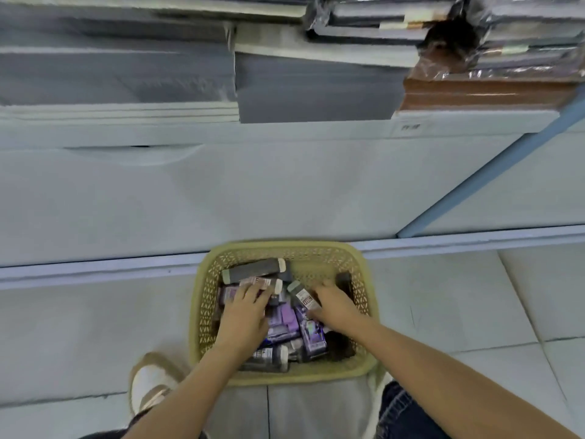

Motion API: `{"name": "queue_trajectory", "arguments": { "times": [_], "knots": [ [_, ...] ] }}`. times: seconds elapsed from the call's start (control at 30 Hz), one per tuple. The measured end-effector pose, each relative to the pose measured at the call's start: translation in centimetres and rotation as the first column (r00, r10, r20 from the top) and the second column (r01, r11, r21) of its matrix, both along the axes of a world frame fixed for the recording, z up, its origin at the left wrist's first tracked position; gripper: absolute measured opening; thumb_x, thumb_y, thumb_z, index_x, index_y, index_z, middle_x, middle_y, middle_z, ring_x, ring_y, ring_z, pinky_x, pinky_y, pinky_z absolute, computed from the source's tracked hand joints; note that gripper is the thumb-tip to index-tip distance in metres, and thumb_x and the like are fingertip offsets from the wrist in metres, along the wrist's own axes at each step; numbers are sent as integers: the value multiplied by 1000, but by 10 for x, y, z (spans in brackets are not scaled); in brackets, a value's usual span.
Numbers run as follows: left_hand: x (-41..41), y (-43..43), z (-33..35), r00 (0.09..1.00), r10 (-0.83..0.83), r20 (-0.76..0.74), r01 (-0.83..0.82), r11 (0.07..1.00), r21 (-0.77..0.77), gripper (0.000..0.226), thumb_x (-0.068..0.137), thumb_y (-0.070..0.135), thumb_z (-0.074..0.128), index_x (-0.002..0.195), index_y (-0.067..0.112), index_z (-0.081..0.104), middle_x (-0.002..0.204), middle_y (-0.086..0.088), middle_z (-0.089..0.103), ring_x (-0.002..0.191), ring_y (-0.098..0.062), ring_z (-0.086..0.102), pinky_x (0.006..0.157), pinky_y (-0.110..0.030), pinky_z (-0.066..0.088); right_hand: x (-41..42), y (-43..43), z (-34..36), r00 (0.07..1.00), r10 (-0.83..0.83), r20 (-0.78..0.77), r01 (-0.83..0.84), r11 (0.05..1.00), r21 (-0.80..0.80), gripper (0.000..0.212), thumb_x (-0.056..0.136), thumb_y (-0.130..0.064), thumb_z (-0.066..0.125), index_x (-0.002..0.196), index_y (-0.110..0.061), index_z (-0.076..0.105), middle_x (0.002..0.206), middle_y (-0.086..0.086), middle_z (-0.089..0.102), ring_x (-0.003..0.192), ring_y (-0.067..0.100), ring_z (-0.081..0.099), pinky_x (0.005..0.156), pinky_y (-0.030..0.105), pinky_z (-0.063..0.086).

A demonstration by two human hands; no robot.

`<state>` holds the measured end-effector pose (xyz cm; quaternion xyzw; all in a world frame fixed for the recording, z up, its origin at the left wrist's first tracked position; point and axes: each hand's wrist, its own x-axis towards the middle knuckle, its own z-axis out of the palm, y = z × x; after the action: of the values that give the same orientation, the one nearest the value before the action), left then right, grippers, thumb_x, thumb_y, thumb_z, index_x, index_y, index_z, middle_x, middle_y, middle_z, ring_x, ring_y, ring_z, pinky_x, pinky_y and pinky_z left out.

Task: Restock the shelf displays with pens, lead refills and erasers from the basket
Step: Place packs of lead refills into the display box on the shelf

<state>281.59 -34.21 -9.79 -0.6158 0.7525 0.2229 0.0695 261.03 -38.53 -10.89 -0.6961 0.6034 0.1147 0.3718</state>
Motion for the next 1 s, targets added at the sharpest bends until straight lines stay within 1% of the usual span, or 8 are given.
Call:
{"name": "queue_trajectory", "arguments": {
  "times": [0.17, 0.3, 0.43, 0.53, 0.6, 0.73, 0.87, 1.0],
  "knots": [
    [-1, 0, -4, 988, 23, -154, -36, 996, -84, 52, 91, 21, 54, 142, 20, 44, 146, -3, 40, 135, -25, 32, 111, -37, 30, -9, -8, -4, 991, -88, 101, 83, 995, 53, 26, 81, -26, 76, 96, -7, 65, 92, 10, 66, 89, 25, 64, 65, 28, 39],
    [-6, -4, 1, 909, 160, -384, -217, 970, -110, 28, 94, 19, 59, 122, 15, 63, 121, -3, 55, 115, -21, 47, 98, -31, 39, -17, -17, 12, 888, -290, 358, 283, 956, 71, 17, 86, -21, 72, 98, -13, 62, 98, 6, 68, 83, 18, 61, 73, 30, 48],
    [-27, -11, 15, 458, 588, -667, -406, 806, 431, 22, 97, 31, 56, 107, 16, 68, 99, -1, 68, 93, -14, 61, 84, -28, 48, -10, -18, 33, 746, -393, 538, 285, 918, 274, 19, 84, -16, 74, 101, -15, 64, 98, 4, 72, 77, 13, 69, 67, 22, 56],
    [-46, -12, 24, -3, 803, -597, -380, 551, 743, 21, 98, 27, 54, 98, 13, 69, 85, -4, 73, 75, -13, 67, 67, -24, 53, -2, -12, 42, 765, -312, 564, 129, 932, 340, 15, 85, -21, 73, 97, -14, 70, 91, -3, 74, 79, 10, 70, 69, 17, 53],
    [-50, -10, 25, -131, 826, -548, -395, 463, 793, 23, 101, 24, 49, 99, 10, 66, 88, -6, 74, 72, -15, 70, 59, -27, 55, -5, -11, 46, 813, -221, 538, 74, 957, 281, 9, 89, -29, 68, 96, -24, 70, 90, -12, 73, 81, 2, 67, 71, 15, 51],
    [-36, -6, 18, -114, 836, -536, -470, 430, 771, 20, 103, 25, 47, 97, 11, 59, 72, -3, 73, 61, -18, 69, 59, -35, 58, -26, -12, 33, 970, -104, 218, 112, 993, -22, 46, 90, -26, 66, 133, -17, 52, 132, 2, 56, 114, 19, 58, 94, 28, 47],
    [-23, -1, 11, -15, 854, -519, -493, 445, 747, 18, 102, 20, 48, 99, 4, 55, 61, -5, 63, 56, -20, 61, 54, -32, 54, -23, 4, 13, 1000, 25, -12, -24, 997, 76, 86, 79, -22, 78, 149, -13, 30, 150, 11, 30, 128, 29, 48, 104, 35, 40],
    [-18, 7, 3, 144, 856, -497, -462, 503, 731, 20, 100, 18, 52, 105, -1, 52, 68, -7, 62, 54, -15, 59, 53, -25, 53, -16, 5, 6, 995, 60, -82, -53, 995, 85, 85, 70, -30, 86, 140, -9, 42, 144, 11, 30, 119, 31, 52, 98, 36, 44]
  ]
}}
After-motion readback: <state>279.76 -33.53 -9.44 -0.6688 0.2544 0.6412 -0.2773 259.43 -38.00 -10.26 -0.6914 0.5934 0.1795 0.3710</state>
